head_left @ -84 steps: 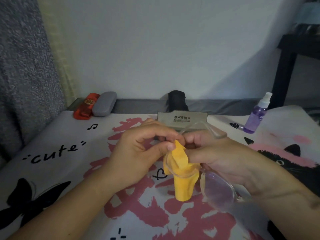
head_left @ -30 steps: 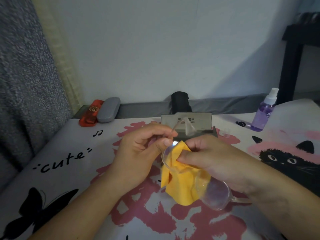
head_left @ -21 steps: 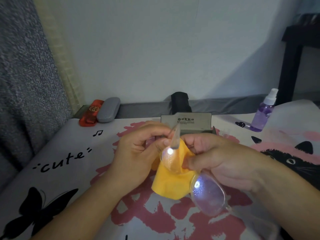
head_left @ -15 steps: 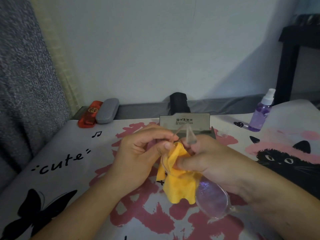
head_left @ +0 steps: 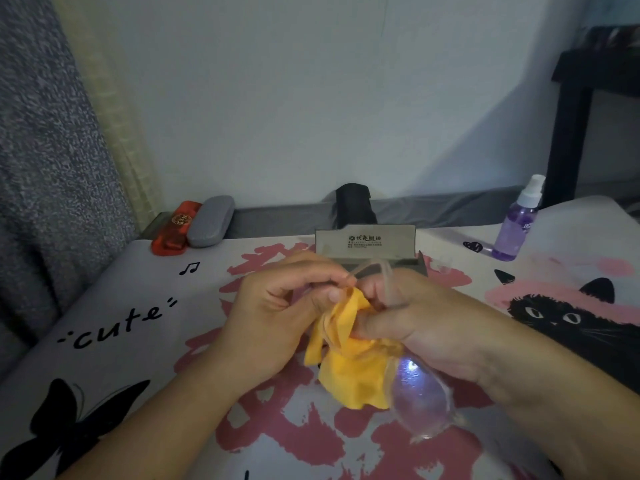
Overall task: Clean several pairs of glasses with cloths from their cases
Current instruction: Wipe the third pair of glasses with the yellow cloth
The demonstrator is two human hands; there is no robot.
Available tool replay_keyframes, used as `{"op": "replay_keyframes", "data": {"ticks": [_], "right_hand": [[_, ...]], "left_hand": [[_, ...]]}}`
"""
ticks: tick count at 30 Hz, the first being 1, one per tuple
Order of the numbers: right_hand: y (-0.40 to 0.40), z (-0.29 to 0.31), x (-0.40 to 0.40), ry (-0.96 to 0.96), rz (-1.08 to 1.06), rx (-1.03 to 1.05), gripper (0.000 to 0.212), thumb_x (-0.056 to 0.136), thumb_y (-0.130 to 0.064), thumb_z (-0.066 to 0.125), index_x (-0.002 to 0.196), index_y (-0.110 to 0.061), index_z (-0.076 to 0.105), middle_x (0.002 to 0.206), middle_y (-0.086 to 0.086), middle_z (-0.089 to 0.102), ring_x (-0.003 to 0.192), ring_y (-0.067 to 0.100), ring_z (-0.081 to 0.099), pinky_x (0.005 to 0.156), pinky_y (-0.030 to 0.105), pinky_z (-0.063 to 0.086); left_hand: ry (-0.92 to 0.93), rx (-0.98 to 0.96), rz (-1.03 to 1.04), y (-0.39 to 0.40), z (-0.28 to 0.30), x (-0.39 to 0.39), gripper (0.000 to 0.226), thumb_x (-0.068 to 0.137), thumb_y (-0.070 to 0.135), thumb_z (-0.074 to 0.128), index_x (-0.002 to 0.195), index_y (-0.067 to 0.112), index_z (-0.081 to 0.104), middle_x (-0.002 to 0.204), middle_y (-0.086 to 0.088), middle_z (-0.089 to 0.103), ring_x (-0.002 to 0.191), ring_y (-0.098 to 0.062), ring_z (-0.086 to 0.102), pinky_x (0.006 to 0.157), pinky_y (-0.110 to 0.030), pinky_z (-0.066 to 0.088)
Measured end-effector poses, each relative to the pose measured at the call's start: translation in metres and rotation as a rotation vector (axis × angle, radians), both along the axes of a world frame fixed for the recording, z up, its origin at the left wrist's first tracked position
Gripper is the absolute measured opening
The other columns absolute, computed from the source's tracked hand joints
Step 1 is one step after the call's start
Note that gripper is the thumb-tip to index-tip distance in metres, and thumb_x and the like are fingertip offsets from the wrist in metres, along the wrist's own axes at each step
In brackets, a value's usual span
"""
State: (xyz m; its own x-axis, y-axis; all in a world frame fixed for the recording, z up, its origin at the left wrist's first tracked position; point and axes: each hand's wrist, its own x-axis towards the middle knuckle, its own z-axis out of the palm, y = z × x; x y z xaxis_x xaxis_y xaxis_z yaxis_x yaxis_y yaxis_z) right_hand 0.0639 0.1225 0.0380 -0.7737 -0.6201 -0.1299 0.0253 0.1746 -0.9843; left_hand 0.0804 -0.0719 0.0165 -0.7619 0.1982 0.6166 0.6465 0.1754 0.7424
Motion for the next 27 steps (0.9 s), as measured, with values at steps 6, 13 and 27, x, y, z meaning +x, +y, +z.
{"op": "replay_keyframes", "data": {"ticks": [6,13,27], "right_hand": [[-0.005,0.0,0.002,0.02,-0.075,-0.01,0.015,0.093,-0.028,0.071,0.083,-0.02,0.079,0.093,0.011,0.078,0.086,0.024,0.072,0.093,0.047,0.055],[-0.005,-0.004,0.0,-0.001,-0.016,-0.114,0.013,0.07,-0.011,0.068,0.077,-0.02,0.075,0.078,0.006,0.071,0.077,0.014,0.065,0.073,0.027,0.052],[-0.007,-0.007,0.001,-0.159,-0.084,-0.132,0.012,0.097,-0.004,0.061,0.095,0.0,0.071,0.082,0.009,0.07,0.075,0.018,0.067,0.069,0.028,0.054]], "left_hand": [[-0.081,0.087,0.01,0.002,0.001,-0.003,0.016,0.087,0.009,0.069,0.093,0.02,0.078,0.094,0.014,0.075,0.09,-0.005,0.07,0.082,-0.019,0.053],[-0.038,-0.002,0.019,0.0,-0.005,-0.003,0.012,0.085,0.022,0.073,0.095,0.024,0.081,0.092,-0.001,0.073,0.085,-0.021,0.069,0.078,-0.031,0.054],[-0.184,0.123,-0.01,-0.001,-0.004,-0.005,0.01,0.082,0.026,0.08,0.091,0.027,0.081,0.093,0.006,0.077,0.089,-0.008,0.071,0.08,-0.019,0.054]]}}
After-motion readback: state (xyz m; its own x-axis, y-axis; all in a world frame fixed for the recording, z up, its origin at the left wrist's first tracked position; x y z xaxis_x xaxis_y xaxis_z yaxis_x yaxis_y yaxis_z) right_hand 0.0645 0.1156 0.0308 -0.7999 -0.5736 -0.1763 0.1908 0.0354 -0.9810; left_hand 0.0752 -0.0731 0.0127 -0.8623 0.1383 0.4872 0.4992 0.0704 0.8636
